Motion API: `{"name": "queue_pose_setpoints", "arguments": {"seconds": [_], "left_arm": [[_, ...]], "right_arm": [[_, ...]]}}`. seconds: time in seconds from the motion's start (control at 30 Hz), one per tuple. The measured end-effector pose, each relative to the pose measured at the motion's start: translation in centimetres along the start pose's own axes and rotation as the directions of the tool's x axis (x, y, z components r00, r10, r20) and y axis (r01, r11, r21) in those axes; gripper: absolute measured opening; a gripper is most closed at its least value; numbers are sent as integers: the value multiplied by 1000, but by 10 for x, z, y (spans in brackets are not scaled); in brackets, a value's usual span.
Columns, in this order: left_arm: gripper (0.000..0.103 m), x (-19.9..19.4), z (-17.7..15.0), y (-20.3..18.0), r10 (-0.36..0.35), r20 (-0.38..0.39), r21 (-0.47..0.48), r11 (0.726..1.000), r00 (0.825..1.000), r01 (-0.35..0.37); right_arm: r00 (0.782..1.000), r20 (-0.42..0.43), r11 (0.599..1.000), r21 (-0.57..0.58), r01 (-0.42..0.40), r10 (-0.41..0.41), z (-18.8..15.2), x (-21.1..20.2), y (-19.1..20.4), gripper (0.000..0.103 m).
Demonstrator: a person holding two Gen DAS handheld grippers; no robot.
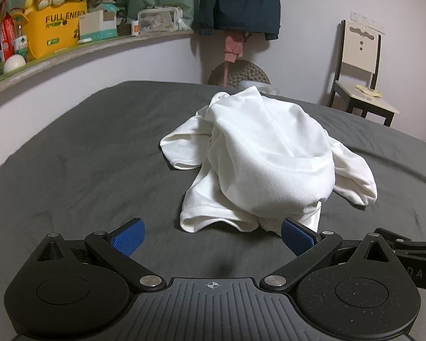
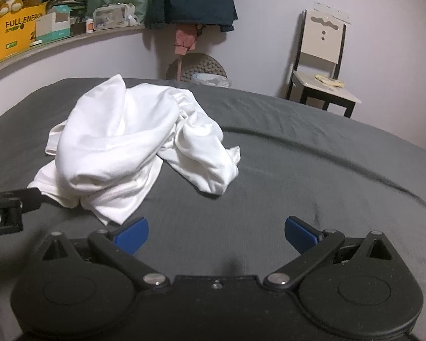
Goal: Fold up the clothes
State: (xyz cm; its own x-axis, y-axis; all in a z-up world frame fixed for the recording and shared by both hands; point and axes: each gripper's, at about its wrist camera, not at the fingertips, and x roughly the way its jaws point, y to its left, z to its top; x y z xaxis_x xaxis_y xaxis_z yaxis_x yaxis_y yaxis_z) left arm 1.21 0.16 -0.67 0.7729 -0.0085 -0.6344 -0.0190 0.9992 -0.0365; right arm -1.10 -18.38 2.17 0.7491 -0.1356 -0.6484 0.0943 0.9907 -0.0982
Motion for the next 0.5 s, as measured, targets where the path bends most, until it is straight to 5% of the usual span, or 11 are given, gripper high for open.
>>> {"name": "queue_pose_setpoints", "arguments": {"seconds": [0.5], "left_arm": [[103,3,2,-1,-6,-34,-3,1000,999,6]], "right_arm": [[996,13,996,-11,-87,87,10,-2,-6,103]]}}
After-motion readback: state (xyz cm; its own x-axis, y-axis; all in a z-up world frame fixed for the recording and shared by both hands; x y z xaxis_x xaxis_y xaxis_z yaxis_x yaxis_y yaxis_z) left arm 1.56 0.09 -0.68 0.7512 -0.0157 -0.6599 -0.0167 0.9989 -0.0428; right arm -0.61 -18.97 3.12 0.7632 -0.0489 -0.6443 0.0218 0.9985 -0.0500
